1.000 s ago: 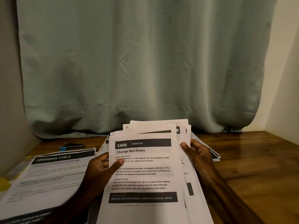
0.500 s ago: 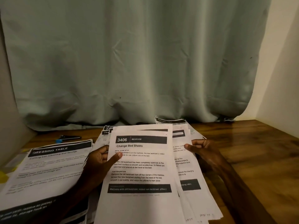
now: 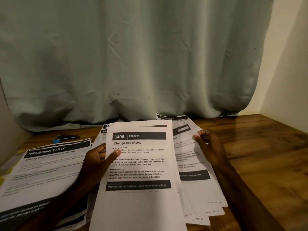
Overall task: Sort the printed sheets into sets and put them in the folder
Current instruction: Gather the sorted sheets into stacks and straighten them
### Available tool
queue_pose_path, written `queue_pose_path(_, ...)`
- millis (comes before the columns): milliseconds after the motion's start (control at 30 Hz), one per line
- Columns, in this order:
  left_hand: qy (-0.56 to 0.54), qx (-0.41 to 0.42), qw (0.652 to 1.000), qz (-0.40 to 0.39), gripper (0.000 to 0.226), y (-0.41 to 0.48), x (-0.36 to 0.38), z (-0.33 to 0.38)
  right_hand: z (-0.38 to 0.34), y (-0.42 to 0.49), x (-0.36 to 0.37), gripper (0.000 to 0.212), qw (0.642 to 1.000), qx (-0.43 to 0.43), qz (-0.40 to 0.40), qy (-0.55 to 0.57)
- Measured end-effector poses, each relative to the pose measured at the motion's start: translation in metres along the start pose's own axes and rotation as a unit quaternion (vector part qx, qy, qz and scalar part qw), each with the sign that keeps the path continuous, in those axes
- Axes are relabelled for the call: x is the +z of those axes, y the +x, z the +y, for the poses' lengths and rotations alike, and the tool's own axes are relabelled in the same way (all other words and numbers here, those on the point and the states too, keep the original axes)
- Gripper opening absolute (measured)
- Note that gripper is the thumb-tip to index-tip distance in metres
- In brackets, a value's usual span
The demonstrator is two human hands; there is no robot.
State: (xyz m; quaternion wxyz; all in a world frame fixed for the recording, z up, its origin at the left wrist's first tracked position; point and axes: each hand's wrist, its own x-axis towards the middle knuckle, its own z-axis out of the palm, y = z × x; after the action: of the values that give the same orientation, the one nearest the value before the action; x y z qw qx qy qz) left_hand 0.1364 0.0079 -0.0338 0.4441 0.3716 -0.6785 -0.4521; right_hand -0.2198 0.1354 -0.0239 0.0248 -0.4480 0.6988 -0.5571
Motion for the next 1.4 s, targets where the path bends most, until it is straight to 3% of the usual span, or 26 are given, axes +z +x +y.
queue_pose_path(100,0.003,-0.002,1.000,0.002,0.025,-0.001,0.000,0.000,-0.006,-0.001,0.001,0.028,0.997,-0.028,0.061,0.033)
queue_pose_path(233,0.002,0.013,1.000,0.019,0.021,-0.003,-0.001,0.000,-0.001,0.001,0.000,0.034,0.995,0.068,-0.066,0.020)
queue_pose_path(300,-0.003,0.011,0.999,0.029,0.022,-0.002,-0.002,-0.001,0.007,0.004,-0.003,0.025,0.991,0.066,-0.118,0.006)
queue_pose_path(367,-0.013,0.008,0.999,0.037,0.021,0.000,-0.003,-0.001,0.010,0.005,-0.006,0.015,0.991,0.055,-0.121,0.030)
queue_pose_path(433,-0.017,0.009,0.999,0.039,0.019,0.000,-0.003,-0.002,0.009,0.005,-0.005,0.009,0.992,0.064,-0.062,0.091)
queue_pose_path(500,-0.020,0.016,0.999,0.038,0.018,0.000,-0.002,-0.002,0.011,0.008,-0.005,0.008,0.981,0.104,0.056,0.154)
queue_pose_path(633,-0.040,0.021,0.999,0.031,0.018,-0.002,0.001,-0.002,0.019,0.010,-0.016,0.012,0.900,0.259,0.228,0.264)
queue_pose_path(733,-0.043,0.020,0.999,0.020,0.016,-0.003,0.002,-0.002,0.017,0.007,-0.021,0.020,0.850,0.306,0.269,0.333)
queue_pose_path(900,-0.030,0.020,0.999,0.031,0.017,-0.001,0.000,-0.004,0.013,-0.001,-0.015,0.020,0.802,0.333,0.210,0.450)
queue_pose_path(1000,-0.019,0.017,0.999,0.037,0.019,0.001,-0.001,-0.007,0.005,-0.003,-0.011,0.016,0.811,0.319,0.156,0.466)
queue_pose_path(1167,0.020,0.017,0.999,0.046,0.018,0.004,-0.003,-0.011,-0.024,-0.015,0.000,0.024,0.910,0.199,0.061,0.358)
queue_pose_path(1400,0.051,0.019,0.998,0.031,0.023,0.004,0.000,-0.011,-0.048,-0.032,0.032,0.028,0.958,0.113,-0.078,0.251)
